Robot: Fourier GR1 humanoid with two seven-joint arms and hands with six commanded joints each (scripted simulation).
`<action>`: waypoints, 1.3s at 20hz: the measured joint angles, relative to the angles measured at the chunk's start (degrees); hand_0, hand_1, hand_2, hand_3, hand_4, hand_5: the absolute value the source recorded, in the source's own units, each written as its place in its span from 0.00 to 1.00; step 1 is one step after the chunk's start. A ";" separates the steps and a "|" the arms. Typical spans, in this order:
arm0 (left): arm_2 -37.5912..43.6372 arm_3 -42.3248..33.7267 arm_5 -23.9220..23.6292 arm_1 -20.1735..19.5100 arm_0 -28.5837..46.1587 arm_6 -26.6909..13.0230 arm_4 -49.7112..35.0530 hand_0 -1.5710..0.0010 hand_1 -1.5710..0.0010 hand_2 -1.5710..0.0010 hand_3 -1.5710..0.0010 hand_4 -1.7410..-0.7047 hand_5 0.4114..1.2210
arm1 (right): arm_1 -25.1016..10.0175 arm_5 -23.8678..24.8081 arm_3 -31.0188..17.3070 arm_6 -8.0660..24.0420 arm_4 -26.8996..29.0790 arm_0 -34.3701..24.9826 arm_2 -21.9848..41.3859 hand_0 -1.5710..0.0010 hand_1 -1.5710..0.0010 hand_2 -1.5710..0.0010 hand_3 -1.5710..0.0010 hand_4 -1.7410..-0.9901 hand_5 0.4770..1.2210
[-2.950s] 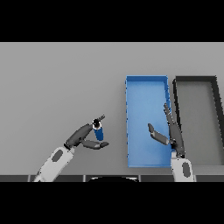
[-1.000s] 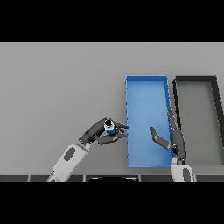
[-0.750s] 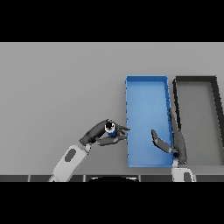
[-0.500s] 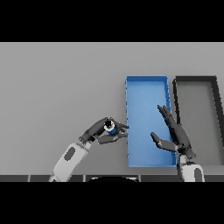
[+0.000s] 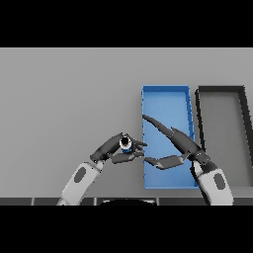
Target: Pick up the blue pipe and place it into the blue bin.
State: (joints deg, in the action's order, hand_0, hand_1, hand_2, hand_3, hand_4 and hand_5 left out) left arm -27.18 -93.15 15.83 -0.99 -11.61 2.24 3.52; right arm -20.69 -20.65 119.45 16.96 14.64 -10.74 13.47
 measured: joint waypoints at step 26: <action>4.83 2.01 7.29 5.18 1.84 -3.40 2.31 0.00 0.00 0.00 0.07 0.03 1.00 | 11.01 -4.18 -13.89 5.50 2.41 -19.66 11.28 0.09 0.09 0.09 0.17 0.10 0.69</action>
State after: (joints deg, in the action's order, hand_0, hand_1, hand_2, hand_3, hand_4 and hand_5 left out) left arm -22.35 -91.14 23.12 4.18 -9.77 -1.16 5.83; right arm -9.68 -24.83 105.56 22.46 17.05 -30.40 24.76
